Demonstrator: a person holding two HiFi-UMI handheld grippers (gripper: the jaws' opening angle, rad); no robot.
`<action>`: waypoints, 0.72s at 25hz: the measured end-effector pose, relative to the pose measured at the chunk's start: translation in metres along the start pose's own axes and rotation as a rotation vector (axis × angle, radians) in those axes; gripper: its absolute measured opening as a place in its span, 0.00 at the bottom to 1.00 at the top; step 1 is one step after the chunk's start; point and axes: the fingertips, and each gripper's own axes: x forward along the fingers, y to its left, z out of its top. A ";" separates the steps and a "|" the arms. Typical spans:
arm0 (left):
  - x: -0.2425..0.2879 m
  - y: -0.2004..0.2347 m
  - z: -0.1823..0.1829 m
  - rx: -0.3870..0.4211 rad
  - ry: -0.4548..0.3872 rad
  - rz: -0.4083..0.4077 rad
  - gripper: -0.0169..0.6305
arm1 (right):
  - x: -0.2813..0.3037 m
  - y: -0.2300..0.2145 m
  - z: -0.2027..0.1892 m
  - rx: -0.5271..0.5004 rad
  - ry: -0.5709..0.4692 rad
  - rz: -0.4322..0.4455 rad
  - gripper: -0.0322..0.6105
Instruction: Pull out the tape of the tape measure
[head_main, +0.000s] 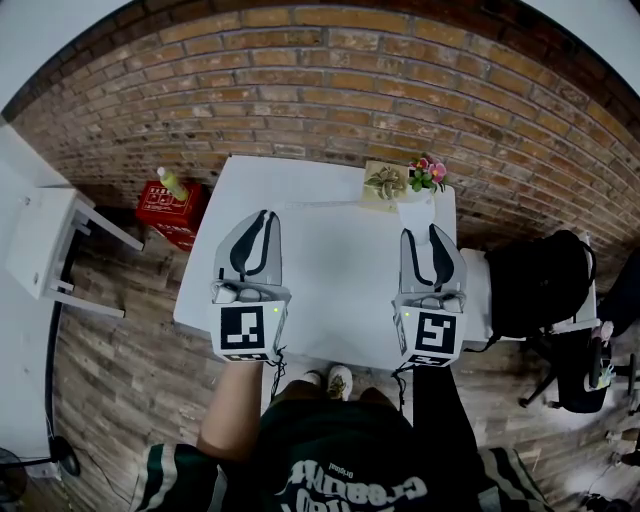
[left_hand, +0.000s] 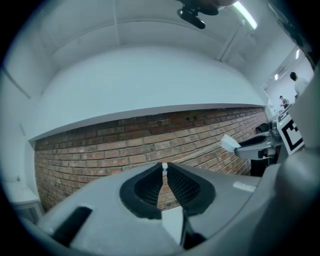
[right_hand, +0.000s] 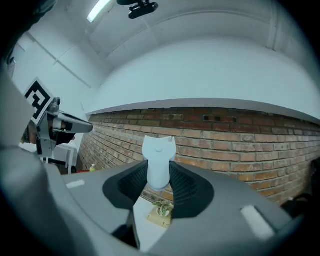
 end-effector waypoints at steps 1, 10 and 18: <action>-0.001 0.004 -0.004 0.003 0.007 0.011 0.08 | 0.000 -0.001 -0.002 0.000 0.004 -0.003 0.28; -0.004 0.027 -0.013 -0.070 -0.001 0.075 0.08 | 0.001 -0.003 -0.013 0.036 0.027 -0.020 0.28; -0.002 0.035 -0.012 -0.080 -0.016 0.077 0.08 | 0.005 -0.003 -0.013 0.040 0.022 -0.021 0.28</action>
